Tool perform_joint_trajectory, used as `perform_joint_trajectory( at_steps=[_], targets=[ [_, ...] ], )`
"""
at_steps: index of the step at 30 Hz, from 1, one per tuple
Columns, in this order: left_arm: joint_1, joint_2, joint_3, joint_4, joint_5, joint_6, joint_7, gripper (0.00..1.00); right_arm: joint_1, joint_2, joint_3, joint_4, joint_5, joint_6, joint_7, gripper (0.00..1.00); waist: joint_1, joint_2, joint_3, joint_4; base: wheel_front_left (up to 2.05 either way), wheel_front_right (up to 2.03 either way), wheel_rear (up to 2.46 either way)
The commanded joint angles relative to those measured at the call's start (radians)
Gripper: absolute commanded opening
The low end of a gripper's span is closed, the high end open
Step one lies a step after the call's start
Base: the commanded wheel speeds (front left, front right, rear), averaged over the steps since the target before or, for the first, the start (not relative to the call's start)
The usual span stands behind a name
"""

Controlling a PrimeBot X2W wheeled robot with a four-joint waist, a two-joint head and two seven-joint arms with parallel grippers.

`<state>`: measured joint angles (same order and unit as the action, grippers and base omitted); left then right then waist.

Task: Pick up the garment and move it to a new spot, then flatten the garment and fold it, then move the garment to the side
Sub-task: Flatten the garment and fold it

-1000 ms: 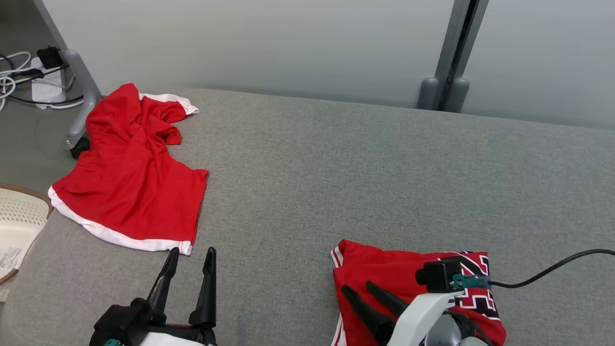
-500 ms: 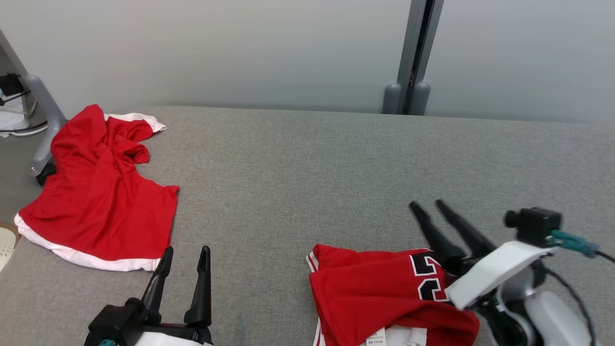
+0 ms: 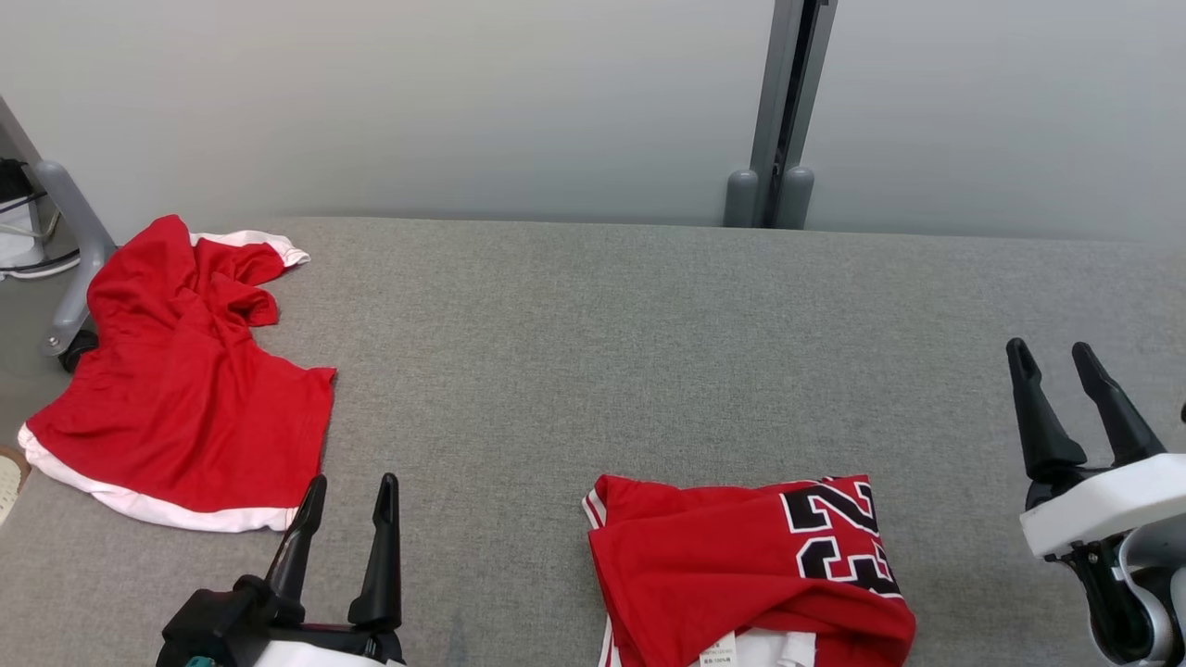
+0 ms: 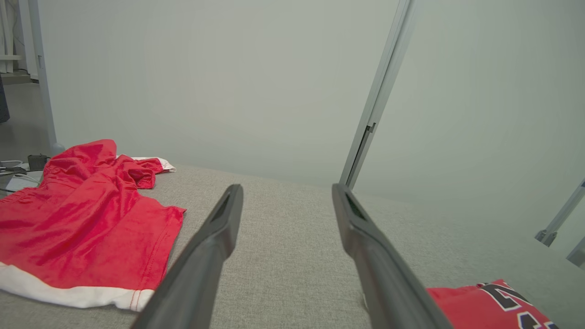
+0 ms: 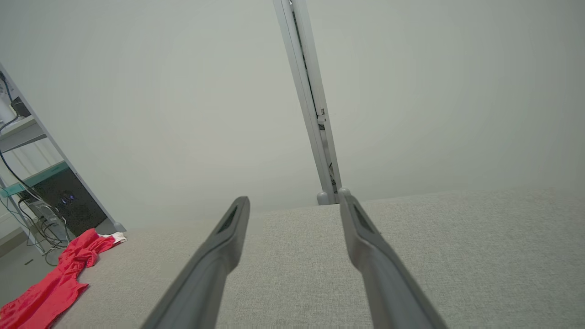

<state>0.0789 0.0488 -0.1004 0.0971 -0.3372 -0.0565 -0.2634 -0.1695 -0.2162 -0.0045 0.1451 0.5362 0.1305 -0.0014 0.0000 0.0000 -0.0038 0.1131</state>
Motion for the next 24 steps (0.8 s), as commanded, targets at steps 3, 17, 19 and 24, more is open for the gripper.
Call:
perform_joint_trajectory(
  at_steps=[3, 17, 19, 24],
  targets=[
    [-0.008, 0.003, 0.004, -0.001, -0.001, -0.004, -0.002, 1.00, 0.013, 0.014, 0.001, 0.018, -0.033, 0.000, 0.016, 1.00, 0.0000, 0.0000, 0.006, 0.004, 0.00, 0.00, 0.00],
    [-0.016, 0.003, 0.001, 0.007, 0.006, -0.009, -0.002, 1.00, 0.008, 0.038, 0.024, 0.173, -0.068, 0.000, 0.150, 0.00, 0.0000, 0.0000, 0.019, 0.032, 0.00, 0.00, 0.00],
    [-0.018, 0.003, -0.001, 0.007, 0.004, -0.008, -0.002, 1.00, 0.015, 0.047, 0.037, 0.192, -0.057, 0.000, 0.185, 0.00, 0.0000, 0.0000, 0.021, 0.034, 0.00, 0.00, 0.00],
    [-0.024, 0.003, -0.003, 0.010, -0.004, -0.005, -0.002, 1.00, 0.027, 0.076, 0.077, 0.244, -0.012, 0.000, 0.261, 0.00, 0.0000, 0.0000, 0.025, 0.039, 0.00, 0.00, 0.00]
  ],
)
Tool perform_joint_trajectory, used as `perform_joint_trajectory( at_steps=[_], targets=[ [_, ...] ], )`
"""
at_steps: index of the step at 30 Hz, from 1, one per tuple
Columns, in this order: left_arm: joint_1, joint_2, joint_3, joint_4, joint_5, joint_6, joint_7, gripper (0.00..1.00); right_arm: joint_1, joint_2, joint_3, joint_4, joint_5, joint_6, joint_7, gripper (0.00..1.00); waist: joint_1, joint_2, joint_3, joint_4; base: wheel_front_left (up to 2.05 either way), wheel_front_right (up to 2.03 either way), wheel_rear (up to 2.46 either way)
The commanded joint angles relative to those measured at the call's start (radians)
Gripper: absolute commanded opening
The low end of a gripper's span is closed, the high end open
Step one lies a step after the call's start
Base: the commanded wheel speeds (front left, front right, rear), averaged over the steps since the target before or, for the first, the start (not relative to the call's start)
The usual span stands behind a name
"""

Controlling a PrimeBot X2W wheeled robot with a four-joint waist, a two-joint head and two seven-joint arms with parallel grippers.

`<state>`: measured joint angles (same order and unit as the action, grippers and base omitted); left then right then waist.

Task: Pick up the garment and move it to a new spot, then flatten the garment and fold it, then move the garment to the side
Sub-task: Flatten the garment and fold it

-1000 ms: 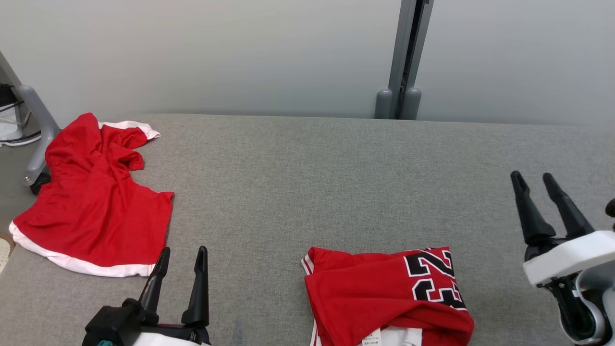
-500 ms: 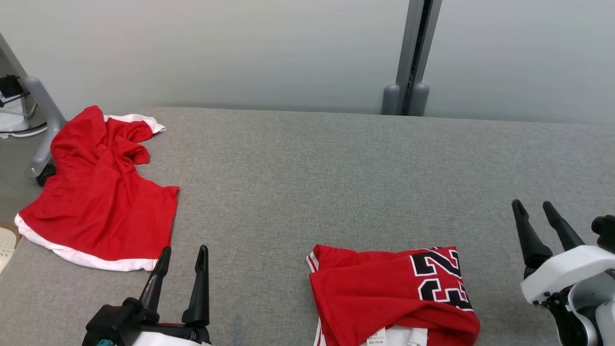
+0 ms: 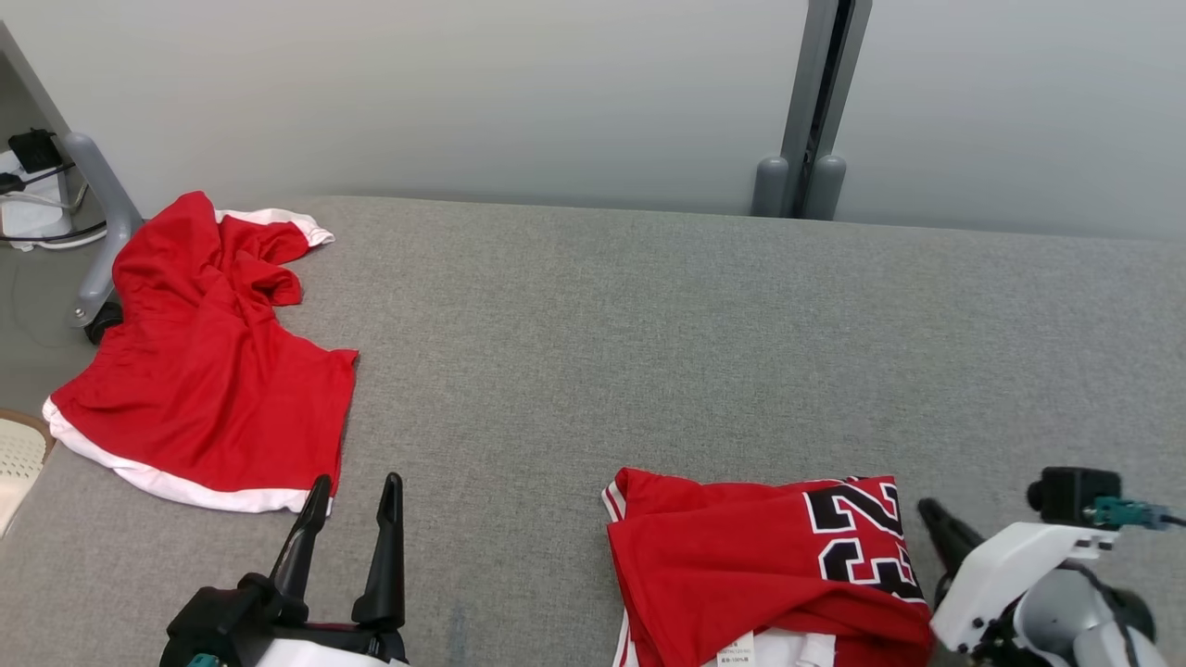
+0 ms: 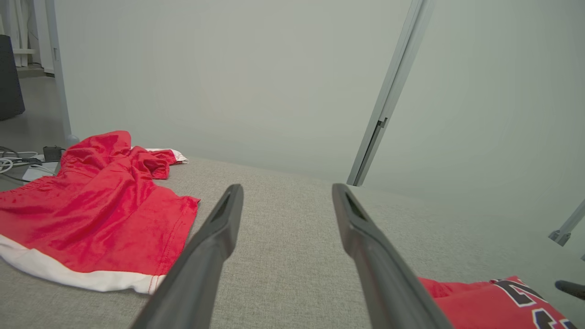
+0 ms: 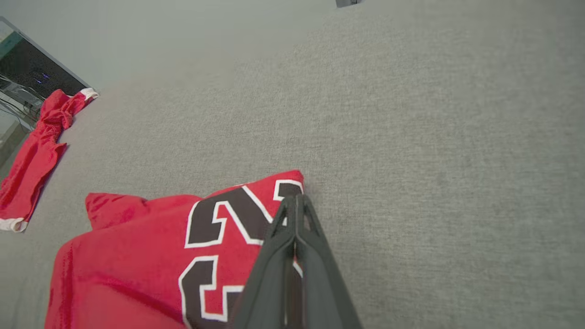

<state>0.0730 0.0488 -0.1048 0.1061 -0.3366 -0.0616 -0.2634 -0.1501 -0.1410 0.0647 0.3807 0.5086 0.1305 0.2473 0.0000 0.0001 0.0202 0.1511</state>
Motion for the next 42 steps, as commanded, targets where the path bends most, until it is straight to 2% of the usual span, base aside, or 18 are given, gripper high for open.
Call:
perform_joint_trajectory(
  at_steps=[1, 7, 13, 21, 30, 36, 42],
  targets=[
    [-0.018, 0.003, 0.001, 0.002, -0.006, 0.001, -0.002, 1.00, 0.010, 0.006, 0.022, 0.013, 0.030, 0.000, 0.026, 0.00, 0.0000, -0.0001, 0.001, 0.001, 0.00, 0.00, 0.00],
    [-0.021, 0.003, -0.006, 0.005, -0.010, 0.005, -0.002, 1.00, 0.026, 0.023, 0.075, 0.038, 0.105, 0.000, 0.105, 0.00, 0.0000, -0.0001, 0.002, 0.007, 0.00, 0.00, 0.00],
    [-0.016, 0.003, 0.002, 0.002, -0.005, 0.004, -0.002, 1.00, 0.075, 0.009, 0.174, -0.022, 0.175, 0.000, 0.178, 0.00, 0.0000, -0.0001, 0.002, 0.011, 0.00, 0.00, 0.00],
    [-0.015, 0.003, -0.008, 0.005, -0.010, 0.008, -0.002, 1.00, 0.114, -0.002, 0.325, -0.106, 0.187, 0.000, 0.174, 0.00, 0.0000, -0.0001, -0.004, 0.002, 0.00, 0.00, 0.00],
    [-0.018, 0.003, -0.012, 0.009, -0.008, 0.006, -0.002, 1.00, 0.109, 0.003, 0.478, -0.102, 0.250, 0.000, 0.228, 0.00, 0.0000, -0.0001, -0.006, -0.004, 0.00, 0.00, 0.00],
    [-0.013, 0.003, -0.005, 0.006, -0.003, 0.005, -0.002, 1.00, 0.080, -0.037, 0.514, -0.161, 0.329, 0.000, 0.184, 0.00, 0.0000, -0.0001, -0.007, -0.011, 0.00, 0.00, 0.00],
    [0.001, 0.003, 0.002, -0.003, 0.001, 0.009, -0.002, 1.00, 0.050, -0.101, 0.446, -0.238, 0.341, 0.000, 0.097, 0.00, 0.0000, -0.0001, -0.015, -0.028, 0.00, 0.00, 0.00]
  ],
)
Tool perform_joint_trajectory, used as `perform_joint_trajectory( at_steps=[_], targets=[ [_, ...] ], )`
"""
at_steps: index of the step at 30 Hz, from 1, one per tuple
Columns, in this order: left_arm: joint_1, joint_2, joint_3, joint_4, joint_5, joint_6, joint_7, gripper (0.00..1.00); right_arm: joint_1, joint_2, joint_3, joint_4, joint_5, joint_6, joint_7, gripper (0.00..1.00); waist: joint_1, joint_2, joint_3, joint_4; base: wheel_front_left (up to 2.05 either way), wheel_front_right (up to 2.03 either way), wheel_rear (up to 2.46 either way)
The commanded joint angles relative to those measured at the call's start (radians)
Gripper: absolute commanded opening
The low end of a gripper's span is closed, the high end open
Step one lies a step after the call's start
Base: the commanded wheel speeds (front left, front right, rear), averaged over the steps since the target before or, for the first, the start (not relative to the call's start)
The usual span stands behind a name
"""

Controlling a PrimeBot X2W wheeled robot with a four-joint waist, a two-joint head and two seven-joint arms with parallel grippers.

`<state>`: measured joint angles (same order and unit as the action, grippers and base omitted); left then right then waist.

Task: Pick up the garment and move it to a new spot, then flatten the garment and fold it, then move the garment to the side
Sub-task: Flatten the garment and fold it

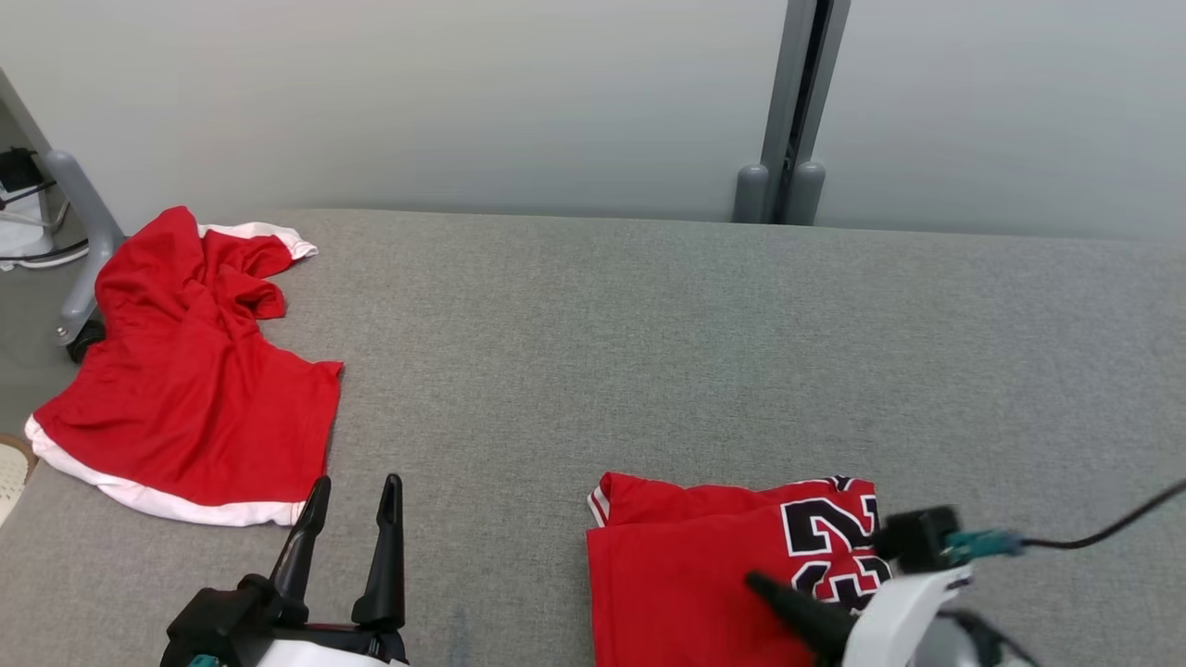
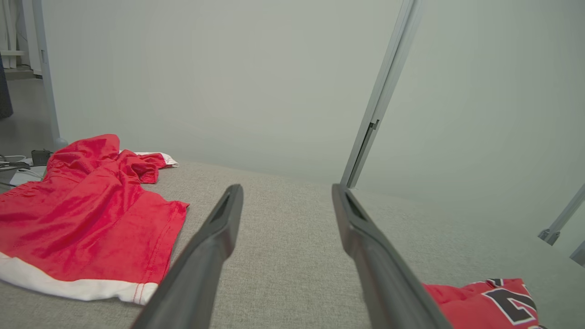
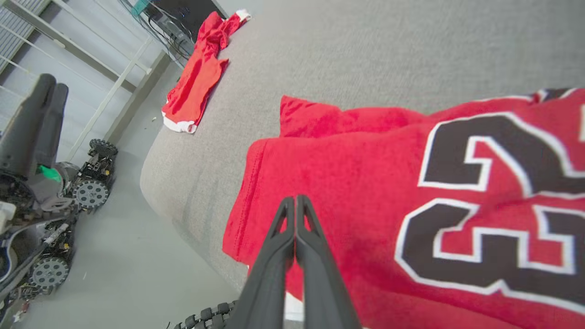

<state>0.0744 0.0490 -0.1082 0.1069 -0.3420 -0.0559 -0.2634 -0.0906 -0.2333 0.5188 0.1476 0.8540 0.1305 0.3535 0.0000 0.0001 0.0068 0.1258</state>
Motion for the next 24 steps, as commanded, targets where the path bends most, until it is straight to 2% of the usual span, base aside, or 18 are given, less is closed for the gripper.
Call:
perform_joint_trajectory(
  at_steps=[1, 2, 3, 4, 5, 9, 16, 24],
  targets=[
    [0.001, 0.003, 0.006, -0.004, 0.007, 0.003, -0.002, 1.00, -0.014, -0.018, -0.026, -0.018, -0.013, 0.000, -0.028, 0.00, 0.0000, -0.0001, -0.002, -0.006, 0.00, 0.00, 0.00],
    [0.002, 0.003, 0.008, -0.005, 0.008, 0.003, -0.002, 1.00, -0.018, -0.025, -0.046, -0.030, -0.020, 0.000, -0.045, 0.27, 0.0000, -0.0001, -0.002, -0.009, 0.00, 0.00, 0.00],
    [0.001, 0.003, 0.010, -0.006, 0.009, 0.002, -0.002, 1.00, -0.022, -0.032, -0.064, -0.041, -0.029, 0.000, -0.062, 0.48, 0.0000, -0.0001, -0.002, -0.012, 0.00, 0.00, 0.00],
    [0.001, 0.003, 0.010, -0.006, 0.009, 0.002, -0.002, 1.00, -0.022, -0.032, -0.064, -0.041, -0.029, 0.000, -0.062, 0.48, 0.0000, -0.0001, -0.002, -0.012, 0.00, 0.00, 0.00],
    [0.000, 0.003, 0.013, -0.007, 0.009, 0.002, -0.002, 1.00, -0.026, -0.038, -0.085, -0.052, -0.036, 0.000, -0.078, 1.00, 0.0000, -0.0001, -0.002, -0.015, 0.00, 0.00, 0.00],
    [-0.008, 0.003, 0.029, -0.013, 0.014, -0.003, -0.002, 1.00, -0.042, -0.044, -0.177, -0.102, -0.084, 0.000, -0.163, 1.00, 0.0000, -0.0001, -0.002, -0.025, 0.00, 0.00, 0.00],
    [-0.014, 0.003, 0.086, -0.044, 0.032, -0.001, -0.002, 1.00, -0.032, 0.001, -0.337, -0.150, -0.219, 0.000, -0.364, 1.00, 0.0000, -0.0001, -0.009, -0.039, 0.00, 0.00, 0.00],
    [0.010, 0.003, 0.089, -0.077, 0.028, 0.025, -0.002, 1.00, 0.008, 0.055, -0.489, -0.080, -0.399, 0.000, -0.530, 1.00, 0.0000, -0.0001, -0.012, -0.049, 0.00, 0.00, 0.00]
  ],
)
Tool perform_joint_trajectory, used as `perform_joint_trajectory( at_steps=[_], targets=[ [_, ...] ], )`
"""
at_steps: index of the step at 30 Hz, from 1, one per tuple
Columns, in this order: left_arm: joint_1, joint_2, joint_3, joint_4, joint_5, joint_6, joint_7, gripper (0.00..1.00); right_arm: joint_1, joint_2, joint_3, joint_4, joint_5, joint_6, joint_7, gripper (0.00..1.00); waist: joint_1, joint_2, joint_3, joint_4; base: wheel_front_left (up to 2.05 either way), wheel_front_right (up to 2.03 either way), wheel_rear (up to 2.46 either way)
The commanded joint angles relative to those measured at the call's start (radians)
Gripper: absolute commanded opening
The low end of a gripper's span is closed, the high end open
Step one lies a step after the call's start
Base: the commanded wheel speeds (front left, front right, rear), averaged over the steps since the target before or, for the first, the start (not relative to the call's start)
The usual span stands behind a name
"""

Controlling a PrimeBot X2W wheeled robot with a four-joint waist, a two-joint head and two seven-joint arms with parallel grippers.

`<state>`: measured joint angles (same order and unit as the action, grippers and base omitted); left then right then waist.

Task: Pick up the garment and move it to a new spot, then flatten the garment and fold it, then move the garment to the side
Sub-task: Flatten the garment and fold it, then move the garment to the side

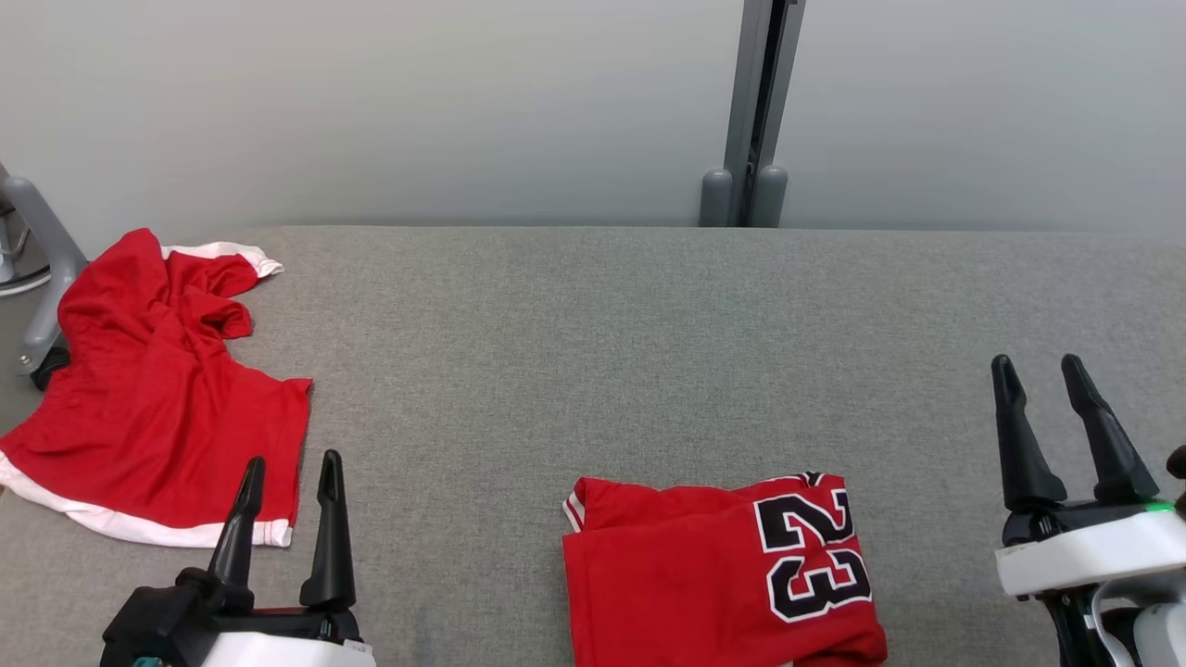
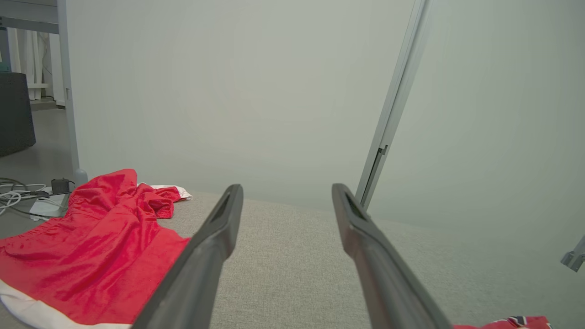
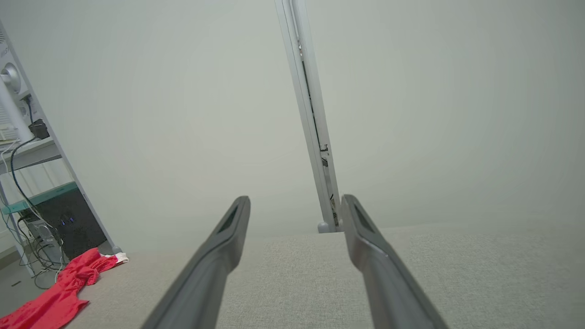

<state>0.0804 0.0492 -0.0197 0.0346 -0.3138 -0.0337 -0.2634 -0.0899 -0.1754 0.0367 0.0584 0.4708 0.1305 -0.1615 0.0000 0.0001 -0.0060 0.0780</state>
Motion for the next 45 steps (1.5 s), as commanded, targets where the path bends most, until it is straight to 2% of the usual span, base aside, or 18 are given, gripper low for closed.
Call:
perform_joint_trajectory(
  at_steps=[1, 6, 13, 34, 38, 45],
  targets=[
    [0.006, 0.003, -0.003, -0.004, -0.002, 0.007, -0.002, 1.00, 0.009, 0.001, -0.021, 0.029, -0.036, 0.000, -0.030, 1.00, 0.0000, -0.0001, 0.002, -0.004, 0.00, 0.00, 0.00],
    [0.004, 0.003, -0.014, 0.000, 0.003, 0.011, -0.002, 1.00, 0.000, 0.014, -0.006, 0.140, -0.089, 0.000, -0.073, 1.00, 0.0000, -0.0001, 0.006, -0.010, 0.00, 0.00, 0.00],
    [-0.003, 0.003, -0.022, 0.002, 0.016, 0.014, -0.002, 1.00, -0.031, 0.000, 0.037, 0.232, -0.076, 0.000, -0.095, 1.00, 0.0000, -0.0001, 0.012, -0.011, 0.00, 0.00, 0.00],
    [0.007, 0.003, -0.041, -0.005, 0.025, 0.025, -0.002, 1.00, -0.054, -0.021, 0.095, 0.284, -0.031, 0.000, -0.101, 1.00, 0.0000, -0.0001, 0.000, -0.010, 0.00, 0.00, 0.00],
    [0.010, 0.003, -0.042, -0.004, 0.028, 0.024, -0.002, 1.00, -0.052, -0.034, 0.154, 0.306, 0.005, 0.000, -0.041, 1.00, 0.0000, -0.0001, -0.002, -0.006, 0.00, 0.00, 0.00],
    [0.005, 0.003, -0.046, 0.000, 0.033, 0.024, -0.002, 1.00, -0.084, -0.063, 0.291, 0.366, 0.128, 0.000, 0.178, 1.00, 0.0000, -0.0001, 0.000, -0.001, 0.00, 0.00, 0.00]
  ],
)
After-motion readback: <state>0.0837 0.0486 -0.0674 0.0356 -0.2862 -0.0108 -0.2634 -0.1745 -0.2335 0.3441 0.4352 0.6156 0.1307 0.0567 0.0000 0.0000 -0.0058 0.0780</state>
